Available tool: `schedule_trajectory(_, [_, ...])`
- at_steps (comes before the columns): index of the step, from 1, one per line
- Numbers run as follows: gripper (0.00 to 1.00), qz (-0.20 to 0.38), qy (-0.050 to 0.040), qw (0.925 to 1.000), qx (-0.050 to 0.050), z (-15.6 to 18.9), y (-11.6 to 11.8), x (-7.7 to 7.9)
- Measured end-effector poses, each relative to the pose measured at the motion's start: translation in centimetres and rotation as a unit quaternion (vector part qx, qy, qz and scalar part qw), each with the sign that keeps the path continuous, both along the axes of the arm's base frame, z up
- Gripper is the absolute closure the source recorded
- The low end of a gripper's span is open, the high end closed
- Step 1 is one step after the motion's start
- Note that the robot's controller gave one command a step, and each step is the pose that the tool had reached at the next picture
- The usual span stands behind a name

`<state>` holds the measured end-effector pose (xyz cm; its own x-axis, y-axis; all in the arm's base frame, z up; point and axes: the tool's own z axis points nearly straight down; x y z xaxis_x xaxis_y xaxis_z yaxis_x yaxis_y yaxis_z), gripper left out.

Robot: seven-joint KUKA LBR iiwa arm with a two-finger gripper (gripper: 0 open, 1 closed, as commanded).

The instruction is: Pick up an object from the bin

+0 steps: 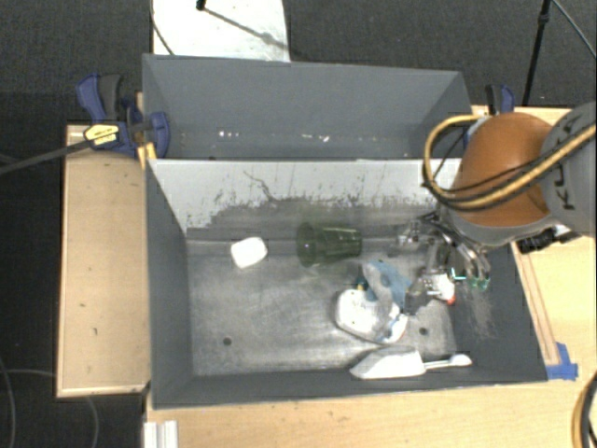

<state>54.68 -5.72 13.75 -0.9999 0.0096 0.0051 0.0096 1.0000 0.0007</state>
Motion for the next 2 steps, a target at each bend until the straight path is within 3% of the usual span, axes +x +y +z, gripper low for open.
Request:
schedule_trajectory(1, [0.00,0.001,-0.0041,1.0000,0.000,0.5,0.0,0.2])
schedule_trajectory(2, [0.00,0.164,-0.0070,0.9864,-0.001,-2.7,1.0,-1.9])
